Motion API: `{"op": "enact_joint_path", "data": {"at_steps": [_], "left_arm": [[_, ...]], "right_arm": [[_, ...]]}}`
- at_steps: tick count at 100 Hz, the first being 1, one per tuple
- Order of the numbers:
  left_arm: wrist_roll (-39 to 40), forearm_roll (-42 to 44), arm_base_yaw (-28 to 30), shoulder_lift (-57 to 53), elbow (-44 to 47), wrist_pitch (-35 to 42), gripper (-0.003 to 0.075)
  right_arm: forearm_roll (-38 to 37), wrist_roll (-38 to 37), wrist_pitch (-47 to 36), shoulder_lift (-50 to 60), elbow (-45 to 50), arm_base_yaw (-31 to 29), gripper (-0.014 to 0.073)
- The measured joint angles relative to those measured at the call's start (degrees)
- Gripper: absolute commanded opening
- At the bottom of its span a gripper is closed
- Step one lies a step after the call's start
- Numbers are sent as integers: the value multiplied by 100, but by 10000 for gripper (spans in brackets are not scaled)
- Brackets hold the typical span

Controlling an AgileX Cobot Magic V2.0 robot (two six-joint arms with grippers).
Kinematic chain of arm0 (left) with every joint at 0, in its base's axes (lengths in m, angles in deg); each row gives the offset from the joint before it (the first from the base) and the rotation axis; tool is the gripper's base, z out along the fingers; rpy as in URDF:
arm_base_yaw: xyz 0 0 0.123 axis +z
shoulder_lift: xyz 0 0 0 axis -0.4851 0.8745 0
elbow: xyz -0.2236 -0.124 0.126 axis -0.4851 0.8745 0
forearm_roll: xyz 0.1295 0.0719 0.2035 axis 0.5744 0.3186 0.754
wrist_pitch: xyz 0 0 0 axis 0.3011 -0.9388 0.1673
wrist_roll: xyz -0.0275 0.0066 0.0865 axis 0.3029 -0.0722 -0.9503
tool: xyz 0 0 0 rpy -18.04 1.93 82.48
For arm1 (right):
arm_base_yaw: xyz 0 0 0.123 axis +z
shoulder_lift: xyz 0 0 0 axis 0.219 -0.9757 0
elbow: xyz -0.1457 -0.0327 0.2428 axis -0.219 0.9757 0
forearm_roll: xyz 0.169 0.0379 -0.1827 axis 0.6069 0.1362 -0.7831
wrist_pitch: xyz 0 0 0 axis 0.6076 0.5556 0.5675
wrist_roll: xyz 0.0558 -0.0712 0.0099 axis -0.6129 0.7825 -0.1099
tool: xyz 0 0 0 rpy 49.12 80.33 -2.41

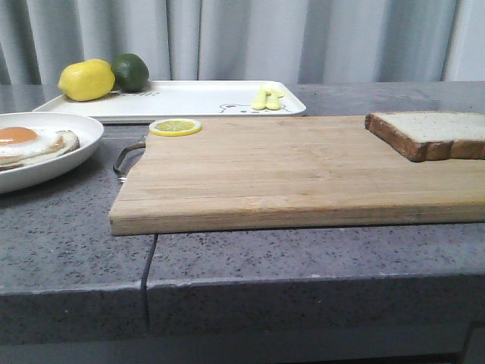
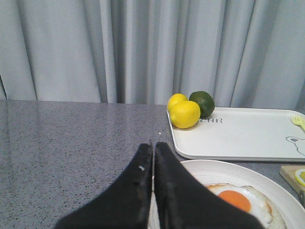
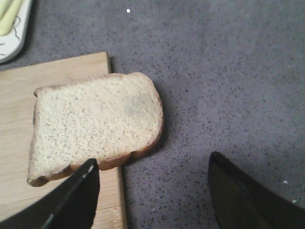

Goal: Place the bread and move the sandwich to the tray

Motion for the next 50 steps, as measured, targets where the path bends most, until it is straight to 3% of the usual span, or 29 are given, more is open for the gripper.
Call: {"op": "enact_joint_path", "data": {"at_steps": [23,50], "left_arm": [[0,0,0,0,0,14,-20],[0,0,0,0,0,57,-20]], "right_arm": [[423,118,782,-1412,-1043,-270,497],[2394,1874,1364,-2626,-1698,-1164,497]]}}
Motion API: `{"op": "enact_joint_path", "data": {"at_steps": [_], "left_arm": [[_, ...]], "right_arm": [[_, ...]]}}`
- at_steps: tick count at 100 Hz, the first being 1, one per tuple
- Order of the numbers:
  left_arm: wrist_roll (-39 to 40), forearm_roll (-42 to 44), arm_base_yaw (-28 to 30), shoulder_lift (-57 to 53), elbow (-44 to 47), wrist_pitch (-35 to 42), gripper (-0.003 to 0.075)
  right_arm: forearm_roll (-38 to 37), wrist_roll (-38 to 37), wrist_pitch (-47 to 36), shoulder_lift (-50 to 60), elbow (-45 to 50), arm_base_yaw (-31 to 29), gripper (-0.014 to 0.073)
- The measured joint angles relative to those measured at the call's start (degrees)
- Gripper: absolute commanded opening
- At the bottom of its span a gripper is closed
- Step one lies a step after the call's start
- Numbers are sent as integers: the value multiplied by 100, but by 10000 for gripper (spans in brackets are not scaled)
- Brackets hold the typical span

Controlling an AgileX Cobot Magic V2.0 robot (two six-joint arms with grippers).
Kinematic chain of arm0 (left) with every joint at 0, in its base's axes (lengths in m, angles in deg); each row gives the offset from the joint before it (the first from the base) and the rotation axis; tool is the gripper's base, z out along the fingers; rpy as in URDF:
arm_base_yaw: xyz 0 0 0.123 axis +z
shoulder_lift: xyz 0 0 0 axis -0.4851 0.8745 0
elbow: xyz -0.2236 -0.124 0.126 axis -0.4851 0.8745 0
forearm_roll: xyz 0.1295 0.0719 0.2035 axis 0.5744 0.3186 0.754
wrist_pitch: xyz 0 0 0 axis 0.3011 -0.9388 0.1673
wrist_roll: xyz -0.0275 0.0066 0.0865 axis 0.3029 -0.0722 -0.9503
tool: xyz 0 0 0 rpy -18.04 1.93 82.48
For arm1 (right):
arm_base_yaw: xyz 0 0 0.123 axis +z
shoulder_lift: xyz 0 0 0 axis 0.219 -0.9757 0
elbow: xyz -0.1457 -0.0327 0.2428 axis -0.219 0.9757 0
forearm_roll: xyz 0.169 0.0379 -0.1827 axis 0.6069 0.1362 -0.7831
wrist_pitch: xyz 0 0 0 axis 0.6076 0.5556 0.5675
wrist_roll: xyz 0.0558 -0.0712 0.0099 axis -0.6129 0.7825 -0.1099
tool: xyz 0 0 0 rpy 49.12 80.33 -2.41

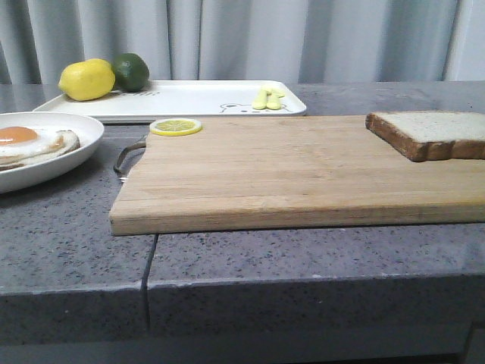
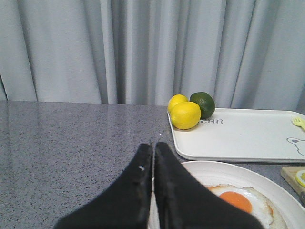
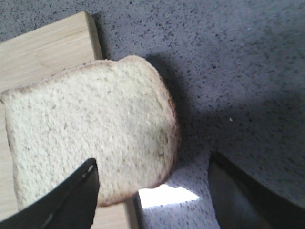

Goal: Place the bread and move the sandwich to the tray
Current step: 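Lower the right gripper onto the bread slice on the cutting board and grasp it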

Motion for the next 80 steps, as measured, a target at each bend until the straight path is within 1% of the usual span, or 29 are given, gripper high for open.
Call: {"op": "enact_joint_path", "data": {"at_steps": [17,29,41,68,75,80], "left_arm": [[0,0,0,0,0,0,-20],[0,0,0,0,0,0,-20],[0,0,0,0,0,0,-20],[0,0,0,0,0,76,-20],[0,0,0,0,0,76,-20],[0,0,0,0,0,88,-20]], "right_arm": [[1345,1146,334,-566,-212,-641,497],[1872,1664,506,-906,-307,-790,497],[2075,1866,582,-1184,-346,-790,497],[2187,2077,722,-1505,-354,-790,494],[2215,2131,736,-1536,-358,-790,454],[2248,2153,742,-1536,-367,-790,385]]}}
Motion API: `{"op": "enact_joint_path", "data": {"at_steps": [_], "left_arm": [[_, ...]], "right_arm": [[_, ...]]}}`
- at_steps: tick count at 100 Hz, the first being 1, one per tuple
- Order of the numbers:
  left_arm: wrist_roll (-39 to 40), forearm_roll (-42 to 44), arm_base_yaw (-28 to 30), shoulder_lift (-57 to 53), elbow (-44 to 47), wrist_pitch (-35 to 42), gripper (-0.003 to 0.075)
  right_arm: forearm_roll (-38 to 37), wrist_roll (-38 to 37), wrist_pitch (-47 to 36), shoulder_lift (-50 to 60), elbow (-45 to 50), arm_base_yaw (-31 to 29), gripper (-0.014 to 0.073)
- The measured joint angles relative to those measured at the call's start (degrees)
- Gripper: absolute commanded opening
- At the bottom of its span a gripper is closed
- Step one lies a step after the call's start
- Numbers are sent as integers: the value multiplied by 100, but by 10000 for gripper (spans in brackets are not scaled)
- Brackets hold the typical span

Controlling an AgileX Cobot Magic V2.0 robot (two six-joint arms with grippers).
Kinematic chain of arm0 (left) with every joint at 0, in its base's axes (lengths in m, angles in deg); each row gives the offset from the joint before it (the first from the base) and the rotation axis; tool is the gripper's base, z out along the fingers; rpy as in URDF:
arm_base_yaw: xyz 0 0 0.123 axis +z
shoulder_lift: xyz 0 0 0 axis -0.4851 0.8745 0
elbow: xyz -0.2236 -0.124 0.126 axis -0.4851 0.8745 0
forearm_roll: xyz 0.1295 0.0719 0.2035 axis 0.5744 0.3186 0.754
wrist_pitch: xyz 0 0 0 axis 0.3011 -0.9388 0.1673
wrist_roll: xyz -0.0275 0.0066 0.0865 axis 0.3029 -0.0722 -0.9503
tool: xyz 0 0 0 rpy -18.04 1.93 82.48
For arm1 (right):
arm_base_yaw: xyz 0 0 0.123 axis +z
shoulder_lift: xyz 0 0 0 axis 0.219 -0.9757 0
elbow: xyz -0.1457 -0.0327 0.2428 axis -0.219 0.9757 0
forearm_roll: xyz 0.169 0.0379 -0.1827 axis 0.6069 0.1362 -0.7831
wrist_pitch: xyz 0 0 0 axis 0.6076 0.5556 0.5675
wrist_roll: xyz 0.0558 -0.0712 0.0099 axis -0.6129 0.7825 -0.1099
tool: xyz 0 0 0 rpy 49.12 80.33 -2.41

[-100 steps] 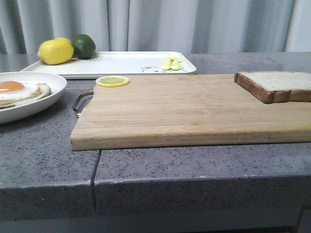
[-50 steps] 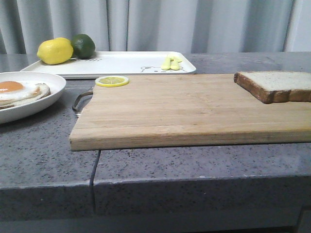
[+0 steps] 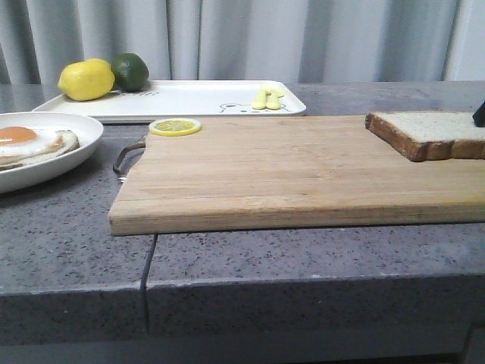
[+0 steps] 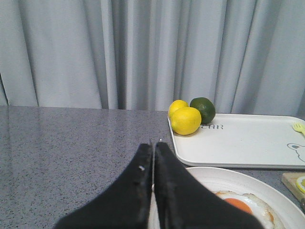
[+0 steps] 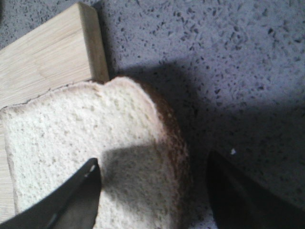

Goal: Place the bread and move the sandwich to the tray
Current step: 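Lower the right gripper onto the bread slice on the cutting board and grasp it, then lift the bread slice with the right gripper and carry it over the egg plate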

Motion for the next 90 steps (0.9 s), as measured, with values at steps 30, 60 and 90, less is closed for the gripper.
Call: {"op": "enact_joint_path", "data": {"at_steps": [30,60,90], "left_arm": [[0,0,0,0,0,18,-20],[0,0,0,0,0,18,-20],[0,-21,0,0,0,18,-20]], "right_arm": [[77,52,76,-9,-11,-23,-58],[375,82,251,-9,-11,-26,-59],[1933,701,802,105,-11,20,-59]]}}
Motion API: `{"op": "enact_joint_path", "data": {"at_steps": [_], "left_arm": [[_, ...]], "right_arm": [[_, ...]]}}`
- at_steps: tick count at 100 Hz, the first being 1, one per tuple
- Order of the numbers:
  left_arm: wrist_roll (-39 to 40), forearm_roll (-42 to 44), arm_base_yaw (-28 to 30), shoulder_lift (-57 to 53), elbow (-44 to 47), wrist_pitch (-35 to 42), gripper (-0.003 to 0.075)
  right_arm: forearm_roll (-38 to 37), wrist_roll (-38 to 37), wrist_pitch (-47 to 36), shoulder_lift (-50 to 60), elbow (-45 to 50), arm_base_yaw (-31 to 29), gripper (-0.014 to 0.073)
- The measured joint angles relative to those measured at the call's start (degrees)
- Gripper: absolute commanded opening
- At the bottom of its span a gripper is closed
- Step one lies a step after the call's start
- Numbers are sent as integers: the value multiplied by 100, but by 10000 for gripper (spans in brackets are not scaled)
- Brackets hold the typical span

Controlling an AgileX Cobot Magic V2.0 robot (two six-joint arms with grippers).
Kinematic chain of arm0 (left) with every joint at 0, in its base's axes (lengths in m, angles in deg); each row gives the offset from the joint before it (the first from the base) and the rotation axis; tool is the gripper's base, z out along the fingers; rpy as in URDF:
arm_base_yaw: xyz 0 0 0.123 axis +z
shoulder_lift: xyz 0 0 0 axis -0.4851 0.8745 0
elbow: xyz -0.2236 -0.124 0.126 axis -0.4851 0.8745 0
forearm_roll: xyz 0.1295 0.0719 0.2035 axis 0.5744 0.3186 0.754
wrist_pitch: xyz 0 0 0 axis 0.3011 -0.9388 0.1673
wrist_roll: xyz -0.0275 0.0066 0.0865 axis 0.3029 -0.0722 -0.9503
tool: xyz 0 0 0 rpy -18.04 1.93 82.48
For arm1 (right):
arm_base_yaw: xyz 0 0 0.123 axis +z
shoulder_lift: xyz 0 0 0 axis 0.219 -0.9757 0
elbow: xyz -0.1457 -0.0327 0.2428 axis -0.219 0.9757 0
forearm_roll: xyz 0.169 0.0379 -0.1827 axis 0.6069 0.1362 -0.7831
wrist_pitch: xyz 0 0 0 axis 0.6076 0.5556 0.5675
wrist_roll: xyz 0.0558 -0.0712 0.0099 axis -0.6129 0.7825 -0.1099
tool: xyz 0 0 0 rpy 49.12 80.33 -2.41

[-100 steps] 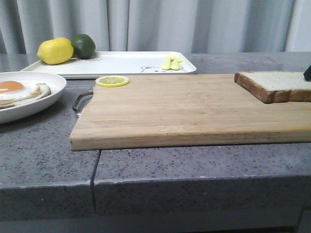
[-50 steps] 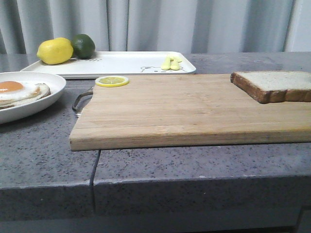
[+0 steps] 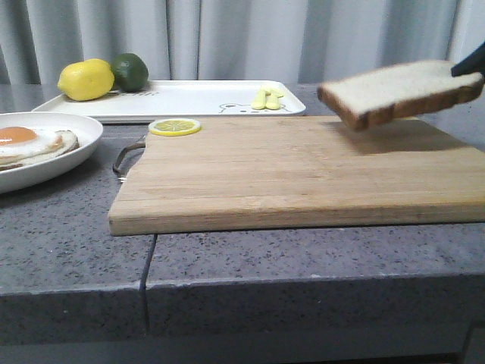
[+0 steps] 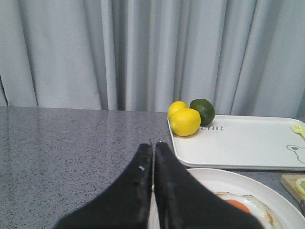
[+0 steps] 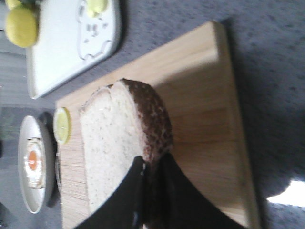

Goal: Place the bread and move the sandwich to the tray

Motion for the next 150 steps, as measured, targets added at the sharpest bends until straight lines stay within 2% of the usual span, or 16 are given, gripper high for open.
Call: {"op": "enact_joint_path", "data": {"at_steps": [18,33,66,109,131,140,145,150], "left_arm": [[0,0,0,0,0,0,-20],[0,0,0,0,0,0,-20],[0,-141,0,0,0,0,-20],[0,-241,0,0,0,0,-20],[0,-241,0,0,0,118,-20],[0,-241,0,0,0,127,-20],[0,-241,0,0,0,127,-20],[0,-241,0,0,0,127,-20]], "right_arm": [[662,153,-99,10,0,580,-59],[1182,201,-536,10,0,1492,-59],[2879,818,-1739,-177,-9,3477,-59],[3192,940,-3046,-1251,-1282,5342,-59],[3277,942,-3375,-1774,-1720,5686,-58],[3325,942,-3413,-1884,-1736,5718,-18],[3325,942,-3427,-1907,-1736,5711,46],[3325,942,-3442,-1921,-1745,5711,149]]}}
